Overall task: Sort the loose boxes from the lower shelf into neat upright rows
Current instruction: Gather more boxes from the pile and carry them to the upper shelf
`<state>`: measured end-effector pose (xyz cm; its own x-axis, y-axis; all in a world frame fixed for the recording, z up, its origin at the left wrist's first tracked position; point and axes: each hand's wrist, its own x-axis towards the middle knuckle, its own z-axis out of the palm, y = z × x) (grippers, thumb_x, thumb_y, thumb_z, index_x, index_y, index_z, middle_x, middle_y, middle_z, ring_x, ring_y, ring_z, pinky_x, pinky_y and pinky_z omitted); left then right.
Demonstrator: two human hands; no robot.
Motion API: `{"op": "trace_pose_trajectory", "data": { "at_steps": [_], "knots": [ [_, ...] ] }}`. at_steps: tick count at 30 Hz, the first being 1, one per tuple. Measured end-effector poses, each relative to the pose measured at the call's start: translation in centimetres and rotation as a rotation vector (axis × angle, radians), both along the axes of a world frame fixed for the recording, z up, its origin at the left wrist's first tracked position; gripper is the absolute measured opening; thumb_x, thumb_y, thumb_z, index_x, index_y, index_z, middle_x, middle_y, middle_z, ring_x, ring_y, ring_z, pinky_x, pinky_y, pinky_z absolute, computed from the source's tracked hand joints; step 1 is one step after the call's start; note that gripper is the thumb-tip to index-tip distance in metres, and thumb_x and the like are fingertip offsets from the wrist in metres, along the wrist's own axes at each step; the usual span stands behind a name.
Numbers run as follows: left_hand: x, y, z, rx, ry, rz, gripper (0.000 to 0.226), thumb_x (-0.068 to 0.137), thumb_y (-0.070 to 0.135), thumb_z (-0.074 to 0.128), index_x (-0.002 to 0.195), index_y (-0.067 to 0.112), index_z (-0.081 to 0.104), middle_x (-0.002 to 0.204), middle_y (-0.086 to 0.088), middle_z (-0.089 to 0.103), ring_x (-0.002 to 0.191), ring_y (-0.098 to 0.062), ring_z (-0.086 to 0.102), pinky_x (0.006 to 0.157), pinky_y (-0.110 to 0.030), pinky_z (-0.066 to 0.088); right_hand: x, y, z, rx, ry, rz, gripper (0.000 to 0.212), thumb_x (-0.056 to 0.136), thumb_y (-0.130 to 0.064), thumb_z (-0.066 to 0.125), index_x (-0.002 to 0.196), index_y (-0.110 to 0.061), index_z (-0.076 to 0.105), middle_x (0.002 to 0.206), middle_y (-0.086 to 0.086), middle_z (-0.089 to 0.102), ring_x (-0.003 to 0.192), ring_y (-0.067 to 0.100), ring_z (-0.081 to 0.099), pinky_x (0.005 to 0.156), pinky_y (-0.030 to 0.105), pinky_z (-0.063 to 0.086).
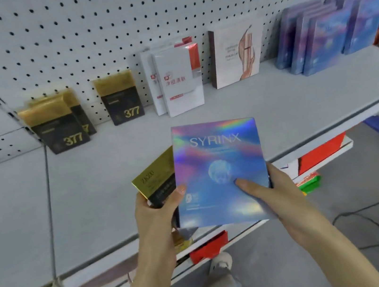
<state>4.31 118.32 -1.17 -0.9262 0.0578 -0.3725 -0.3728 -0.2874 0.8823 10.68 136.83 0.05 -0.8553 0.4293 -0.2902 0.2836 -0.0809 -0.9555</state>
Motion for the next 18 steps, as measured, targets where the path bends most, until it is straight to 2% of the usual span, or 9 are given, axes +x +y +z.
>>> {"op": "trace_pose_trajectory", "data": {
  "at_steps": [2, 7, 9, 13, 18],
  "knots": [
    [-2.8, 1.9, -0.2, -0.073, 0.032, 0.013, 0.047, 0.072, 0.009, 0.077, 0.114, 0.014, 0.057, 0.102, -0.007, 0.072, 0.082, -0.023, 0.072, 0.055, -0.032, 0.054, -2.3, 1.8, 0.0, 0.024, 0.024, -0.038, 0.033, 0.081, -0.016, 0.073, 0.112, -0.02, 0.063, 0.1, -0.009, 0.074, 0.089, 0.006, 0.07, 0.068, 0.017, 0.052],
    [-10.0, 2.5, -0.8, -0.14, 0.099, 0.105, 0.031, 0.089, 0.026, 0.063, 0.117, 0.014, 0.06, 0.109, -0.006, 0.071, 0.099, -0.024, 0.068, 0.08, -0.04, 0.056, -9.7, 3.6, 0.0, -0.01, 0.082, 0.069, 0.032, 0.083, -0.006, 0.071, 0.112, -0.017, 0.063, 0.102, -0.003, 0.074, 0.092, 0.011, 0.07, 0.073, 0.021, 0.055],
    [-13.1, 1.7, -0.9, -0.199, 0.159, 0.168, 0.029, 0.093, 0.027, 0.058, 0.118, 0.013, 0.059, 0.109, -0.004, 0.07, 0.097, -0.018, 0.068, 0.078, -0.03, 0.056, -12.6, 3.6, -0.2, 0.018, 0.104, 0.112, 0.031, 0.082, -0.004, 0.071, 0.109, -0.018, 0.063, 0.099, -0.005, 0.074, 0.089, 0.011, 0.07, 0.073, 0.023, 0.056],
    [-19.1, -0.8, -0.9, -0.313, 0.26, 0.218, 0.024, 0.094, 0.021, 0.057, 0.117, 0.016, 0.054, 0.103, 0.006, 0.066, 0.087, -0.003, 0.065, 0.066, -0.013, 0.051, -16.2, 3.4, -0.6, 0.097, 0.157, 0.129, 0.024, 0.083, -0.005, 0.072, 0.097, -0.02, 0.059, 0.09, -0.001, 0.069, 0.076, 0.01, 0.064, 0.064, 0.019, 0.051],
    [-25.1, -3.0, -1.8, -0.472, 0.352, 0.1, 0.034, 0.092, 0.012, 0.059, 0.125, 0.008, 0.051, 0.112, 0.001, 0.063, 0.097, 0.001, 0.06, 0.076, -0.011, 0.05, -17.7, 4.3, -1.5, 0.104, 0.149, 0.099, 0.023, 0.084, -0.007, 0.071, 0.093, -0.024, 0.059, 0.087, -0.003, 0.068, 0.072, 0.009, 0.063, 0.063, 0.024, 0.051]
  ]
}}
